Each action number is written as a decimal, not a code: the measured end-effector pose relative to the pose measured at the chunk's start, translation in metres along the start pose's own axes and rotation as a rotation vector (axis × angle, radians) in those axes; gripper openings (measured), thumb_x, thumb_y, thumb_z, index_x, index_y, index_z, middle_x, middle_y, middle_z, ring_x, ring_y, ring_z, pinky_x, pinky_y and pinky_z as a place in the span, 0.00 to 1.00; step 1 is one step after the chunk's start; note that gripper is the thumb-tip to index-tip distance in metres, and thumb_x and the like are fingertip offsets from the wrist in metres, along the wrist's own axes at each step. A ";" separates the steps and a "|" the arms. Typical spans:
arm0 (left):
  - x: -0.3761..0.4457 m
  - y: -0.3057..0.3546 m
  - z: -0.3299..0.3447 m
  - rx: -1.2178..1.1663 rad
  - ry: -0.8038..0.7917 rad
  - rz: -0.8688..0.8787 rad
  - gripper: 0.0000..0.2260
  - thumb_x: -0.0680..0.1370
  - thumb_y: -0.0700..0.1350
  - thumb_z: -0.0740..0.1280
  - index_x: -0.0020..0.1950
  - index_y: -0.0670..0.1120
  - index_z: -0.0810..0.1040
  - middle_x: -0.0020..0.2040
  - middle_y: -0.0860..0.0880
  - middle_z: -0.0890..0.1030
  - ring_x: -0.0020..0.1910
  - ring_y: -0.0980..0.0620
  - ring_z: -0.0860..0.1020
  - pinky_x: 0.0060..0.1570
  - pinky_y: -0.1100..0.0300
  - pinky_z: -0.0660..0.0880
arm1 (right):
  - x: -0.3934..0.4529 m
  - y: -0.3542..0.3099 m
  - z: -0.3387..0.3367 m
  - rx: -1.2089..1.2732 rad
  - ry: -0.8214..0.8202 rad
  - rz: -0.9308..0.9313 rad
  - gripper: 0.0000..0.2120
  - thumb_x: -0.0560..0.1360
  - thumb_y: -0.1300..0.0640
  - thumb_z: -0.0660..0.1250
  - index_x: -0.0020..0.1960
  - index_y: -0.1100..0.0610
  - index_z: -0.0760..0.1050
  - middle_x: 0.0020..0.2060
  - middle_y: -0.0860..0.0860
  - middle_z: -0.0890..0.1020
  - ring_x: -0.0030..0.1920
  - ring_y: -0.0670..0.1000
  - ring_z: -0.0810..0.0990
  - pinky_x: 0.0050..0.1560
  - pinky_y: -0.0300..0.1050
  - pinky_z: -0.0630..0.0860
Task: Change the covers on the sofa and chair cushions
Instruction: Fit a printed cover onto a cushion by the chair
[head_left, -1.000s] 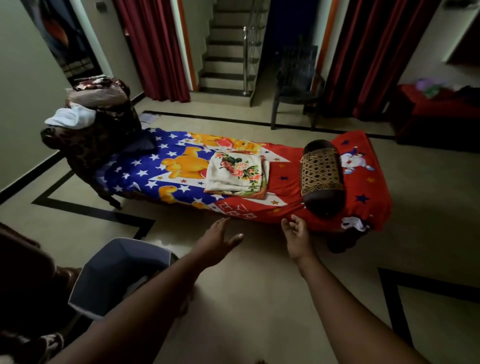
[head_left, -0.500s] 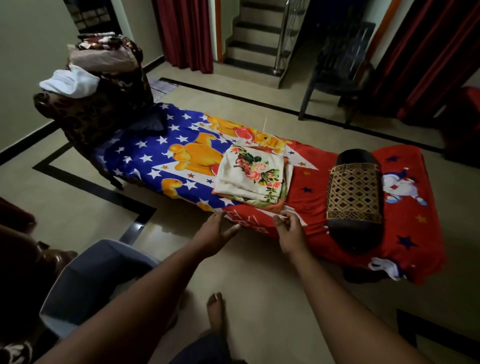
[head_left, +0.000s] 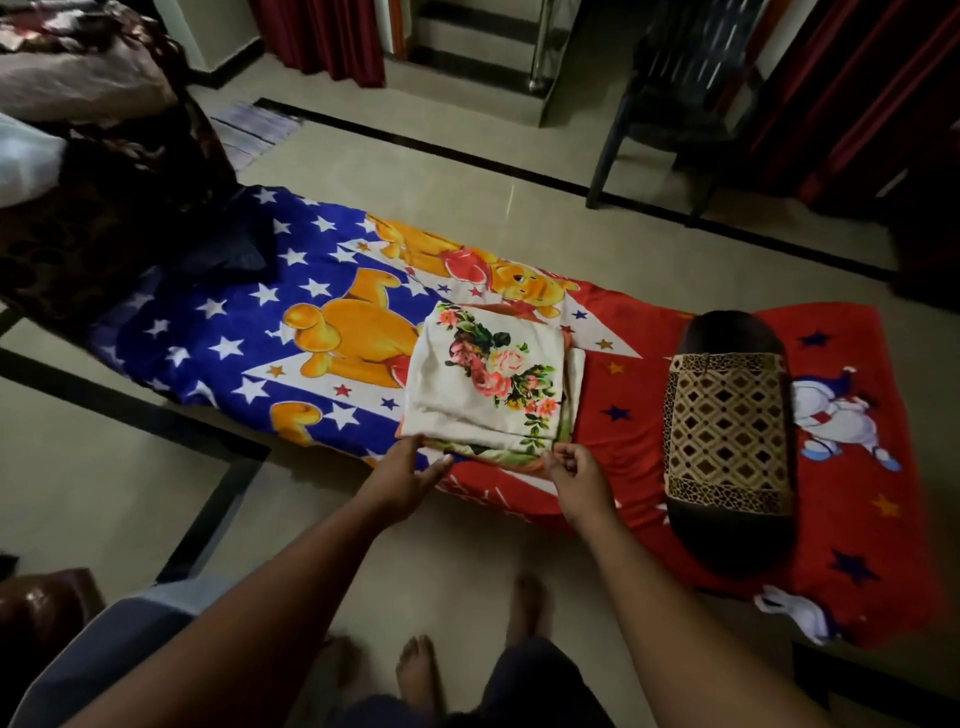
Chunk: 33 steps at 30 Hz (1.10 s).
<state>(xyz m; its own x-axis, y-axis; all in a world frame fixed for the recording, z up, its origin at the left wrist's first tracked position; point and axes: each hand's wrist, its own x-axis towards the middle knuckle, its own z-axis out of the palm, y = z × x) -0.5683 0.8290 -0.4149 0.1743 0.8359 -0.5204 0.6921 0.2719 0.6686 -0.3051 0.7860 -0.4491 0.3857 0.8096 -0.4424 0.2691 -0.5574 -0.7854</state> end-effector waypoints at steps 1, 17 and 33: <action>0.017 0.004 0.003 0.017 -0.012 -0.007 0.31 0.78 0.64 0.67 0.76 0.50 0.67 0.73 0.46 0.72 0.70 0.47 0.73 0.67 0.48 0.74 | 0.023 0.007 0.001 -0.004 0.002 0.024 0.11 0.77 0.46 0.71 0.55 0.49 0.76 0.49 0.48 0.83 0.51 0.51 0.82 0.57 0.54 0.79; 0.292 0.039 0.116 0.279 -0.221 -0.189 0.36 0.79 0.63 0.65 0.81 0.46 0.60 0.80 0.44 0.63 0.77 0.45 0.64 0.74 0.51 0.64 | 0.356 0.116 0.044 -0.053 -0.246 0.599 0.26 0.79 0.46 0.68 0.72 0.59 0.70 0.65 0.54 0.78 0.63 0.59 0.78 0.55 0.48 0.76; 0.364 0.077 0.112 0.442 -0.365 -0.199 0.38 0.79 0.67 0.62 0.82 0.49 0.58 0.82 0.47 0.59 0.78 0.44 0.63 0.73 0.46 0.66 | 0.418 0.098 0.075 -0.581 -0.241 0.463 0.10 0.81 0.57 0.66 0.54 0.63 0.80 0.52 0.61 0.84 0.54 0.62 0.83 0.48 0.47 0.76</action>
<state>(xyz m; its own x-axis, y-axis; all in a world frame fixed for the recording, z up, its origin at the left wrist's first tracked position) -0.3728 1.1005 -0.6123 0.1863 0.5507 -0.8136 0.9480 0.1168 0.2961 -0.1834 1.0833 -0.7430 0.3867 0.4514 -0.8041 0.5721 -0.8014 -0.1747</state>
